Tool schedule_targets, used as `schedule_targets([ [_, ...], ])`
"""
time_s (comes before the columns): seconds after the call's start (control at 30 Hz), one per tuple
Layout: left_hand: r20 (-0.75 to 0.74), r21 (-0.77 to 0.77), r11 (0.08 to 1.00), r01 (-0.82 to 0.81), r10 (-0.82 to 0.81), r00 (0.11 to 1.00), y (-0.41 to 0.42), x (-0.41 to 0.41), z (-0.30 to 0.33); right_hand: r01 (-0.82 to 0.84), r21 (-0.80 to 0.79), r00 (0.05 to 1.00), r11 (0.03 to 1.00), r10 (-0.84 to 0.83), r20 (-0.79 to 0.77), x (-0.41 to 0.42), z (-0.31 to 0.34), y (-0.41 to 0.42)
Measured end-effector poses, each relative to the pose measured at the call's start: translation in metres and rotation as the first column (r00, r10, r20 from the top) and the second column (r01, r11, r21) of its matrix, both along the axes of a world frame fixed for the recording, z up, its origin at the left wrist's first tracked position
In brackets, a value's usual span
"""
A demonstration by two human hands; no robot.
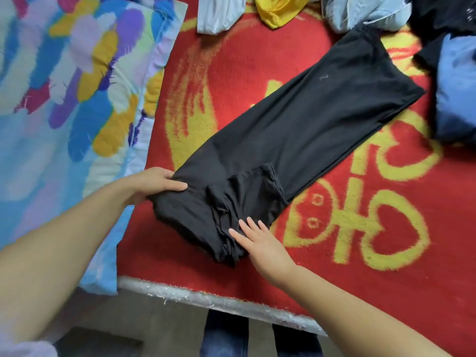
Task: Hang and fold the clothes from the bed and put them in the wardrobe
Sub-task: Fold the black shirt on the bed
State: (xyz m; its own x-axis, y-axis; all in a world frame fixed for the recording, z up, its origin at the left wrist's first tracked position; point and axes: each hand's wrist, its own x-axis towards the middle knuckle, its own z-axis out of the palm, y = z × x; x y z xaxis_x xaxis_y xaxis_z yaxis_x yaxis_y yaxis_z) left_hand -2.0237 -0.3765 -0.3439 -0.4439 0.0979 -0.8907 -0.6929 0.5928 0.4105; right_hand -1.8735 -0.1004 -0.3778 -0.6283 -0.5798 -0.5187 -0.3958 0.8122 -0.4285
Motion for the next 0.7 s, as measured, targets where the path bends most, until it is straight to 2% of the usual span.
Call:
schedule_targets([
  [0.03,0.102,0.07,0.997,-0.02,0.013,0.995,0.0,-0.006,0.014,0.11,-0.142,0.992,0.984,-0.099,0.083,0.006,0.007,0.004],
  [0.07,0.158,0.11,0.993,-0.038,0.021,0.987,0.003,-0.015,0.025,0.278,-0.279,0.955,0.919,-0.234,0.182,0.009,0.014,0.006],
  [0.1,0.177,0.128,0.99,-0.059,0.036,0.984,0.008,-0.027,0.034,0.469,-0.364,0.878,0.805,-0.381,0.288,0.008,0.02,0.009],
  [0.13,0.174,0.13,0.986,-0.103,0.079,0.982,0.018,-0.041,0.043,0.646,-0.407,0.763,0.646,-0.524,0.379,0.004,0.026,0.01],
  [0.2,0.16,0.133,0.954,-0.27,0.248,0.955,0.046,-0.071,0.049,0.87,-0.434,0.452,0.234,-0.733,0.509,-0.012,0.03,0.015],
  [0.27,0.217,0.2,0.859,-0.472,0.432,0.876,0.083,-0.101,0.047,0.931,-0.349,0.127,-0.108,-0.799,0.587,-0.033,0.023,0.028],
  [0.3,0.254,0.228,0.805,-0.548,0.494,0.832,0.102,-0.112,0.043,0.939,-0.276,0.001,-0.205,-0.801,0.599,-0.043,0.016,0.038],
  [0.33,0.269,0.243,0.764,-0.598,0.539,0.798,0.122,-0.12,0.039,0.946,-0.207,-0.081,-0.251,-0.799,0.596,-0.052,0.01,0.048],
  [0.4,0.234,0.235,0.692,-0.682,0.641,0.731,0.153,-0.125,0.028,0.956,-0.099,-0.161,-0.277,-0.776,0.61,-0.063,-0.001,0.063],
  [0.47,0.196,0.248,0.63,-0.736,0.711,0.675,0.174,-0.123,0.014,0.938,-0.035,-0.236,-0.345,-0.709,0.664,-0.07,-0.007,0.07],
  [0.53,0.043,0.233,0.678,-0.697,0.709,0.704,0.18,-0.116,-0.001,0.908,-0.029,-0.279,-0.418,-0.655,0.702,-0.073,-0.007,0.073],
  [0.57,-0.143,0.187,0.767,-0.614,0.64,0.755,0.177,-0.114,-0.01,0.896,-0.036,-0.287,-0.443,-0.64,0.713,-0.072,-0.008,0.074],
  [0.6,-0.398,0.069,0.892,-0.446,0.434,0.808,0.17,-0.11,-0.016,0.883,-0.037,-0.296,-0.468,-0.617,0.729,-0.07,-0.007,0.073],
  [0.63,-0.59,-0.107,0.964,-0.243,0.135,0.796,0.161,-0.106,-0.021,0.869,-0.026,-0.305,-0.493,-0.578,0.757,-0.067,-0.005,0.071],
  [0.67,-0.665,-0.257,0.964,-0.073,-0.121,0.737,0.152,-0.103,-0.026,0.862,-0.008,-0.312,-0.507,-0.541,0.781,-0.065,-0.003,0.067],
  [0.7,-0.645,-0.353,0.934,0.051,-0.283,0.71,0.144,-0.101,-0.031,0.86,0.005,-0.314,-0.51,-0.523,0.792,-0.064,-0.002,0.064],
])
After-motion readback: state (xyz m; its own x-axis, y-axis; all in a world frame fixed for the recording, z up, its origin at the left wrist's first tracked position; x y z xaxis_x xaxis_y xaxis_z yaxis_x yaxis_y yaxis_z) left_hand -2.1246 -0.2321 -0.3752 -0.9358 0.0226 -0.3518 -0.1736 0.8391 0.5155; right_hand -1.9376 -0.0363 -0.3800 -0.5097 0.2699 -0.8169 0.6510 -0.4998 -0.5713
